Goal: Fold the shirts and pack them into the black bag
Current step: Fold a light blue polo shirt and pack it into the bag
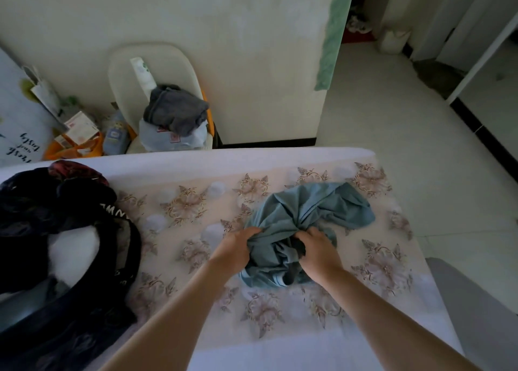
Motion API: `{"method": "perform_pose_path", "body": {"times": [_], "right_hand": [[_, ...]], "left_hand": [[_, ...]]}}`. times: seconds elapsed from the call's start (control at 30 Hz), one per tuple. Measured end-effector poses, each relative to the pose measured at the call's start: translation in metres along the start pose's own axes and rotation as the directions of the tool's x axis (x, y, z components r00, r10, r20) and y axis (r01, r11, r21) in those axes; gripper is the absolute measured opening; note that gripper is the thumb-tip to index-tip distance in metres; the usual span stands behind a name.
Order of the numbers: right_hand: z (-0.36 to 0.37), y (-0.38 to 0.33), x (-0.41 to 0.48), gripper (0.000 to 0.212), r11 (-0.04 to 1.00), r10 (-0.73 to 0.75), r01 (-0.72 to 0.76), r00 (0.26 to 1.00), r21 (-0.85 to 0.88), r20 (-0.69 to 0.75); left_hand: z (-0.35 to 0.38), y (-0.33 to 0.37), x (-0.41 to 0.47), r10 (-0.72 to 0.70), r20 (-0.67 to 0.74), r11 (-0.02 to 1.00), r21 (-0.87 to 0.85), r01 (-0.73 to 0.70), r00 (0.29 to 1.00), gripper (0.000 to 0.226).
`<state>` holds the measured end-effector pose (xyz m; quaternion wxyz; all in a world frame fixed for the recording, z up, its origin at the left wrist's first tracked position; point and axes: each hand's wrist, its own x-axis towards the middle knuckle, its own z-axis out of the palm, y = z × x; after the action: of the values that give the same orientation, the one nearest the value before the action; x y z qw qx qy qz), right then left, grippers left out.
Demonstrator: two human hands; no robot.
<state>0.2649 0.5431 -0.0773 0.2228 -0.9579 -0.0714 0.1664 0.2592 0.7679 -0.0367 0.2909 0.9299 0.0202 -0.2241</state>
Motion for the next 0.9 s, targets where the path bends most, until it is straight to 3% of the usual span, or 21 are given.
{"method": "perform_pose_path", "body": {"times": [0.13,0.23,0.3,0.43,0.57,0.7,0.8,0.9], "right_hand": [[0.003,-0.017,-0.040,0.030,1.000,-0.002,0.003,0.998,-0.015,0.070],[0.000,-0.033,-0.071,0.016,0.999,-0.046,0.042,0.978,0.025,0.201],[-0.005,-0.044,-0.089,0.019,0.996,-0.089,0.090,0.964,0.009,0.252],[-0.024,-0.067,-0.107,0.018,0.986,-0.151,0.156,0.986,-0.064,0.071],[-0.053,-0.084,-0.108,0.017,0.898,-0.213,0.169,0.975,-0.405,-0.064],[-0.086,-0.104,-0.099,0.015,0.724,-0.173,0.071,0.982,-0.686,-0.080],[-0.108,-0.111,-0.088,0.035,0.781,-0.200,0.108,0.977,-0.615,-0.082],[-0.109,-0.105,-0.086,0.038,0.926,-0.215,0.199,0.977,-0.321,-0.014]], "left_hand": [[-0.002,-0.010,-0.049,-0.001,0.103,0.997,0.076,-0.007,0.995,0.061],[0.001,-0.019,-0.083,-0.006,0.182,0.988,0.151,-0.022,0.983,0.054],[0.002,-0.023,-0.103,-0.024,0.234,0.975,0.222,-0.029,0.972,0.049],[-0.003,-0.027,-0.130,-0.041,0.298,0.971,0.236,-0.032,0.954,0.037],[-0.022,-0.026,-0.140,-0.004,0.198,0.992,0.124,-0.021,0.980,0.037],[-0.047,-0.033,-0.138,-0.055,0.092,0.981,0.192,0.036,0.994,0.042],[-0.062,-0.059,-0.134,-0.200,-0.139,0.964,0.151,0.220,0.970,0.037],[-0.064,-0.089,-0.140,-0.360,-0.293,0.916,0.070,0.395,0.886,0.037]]}}
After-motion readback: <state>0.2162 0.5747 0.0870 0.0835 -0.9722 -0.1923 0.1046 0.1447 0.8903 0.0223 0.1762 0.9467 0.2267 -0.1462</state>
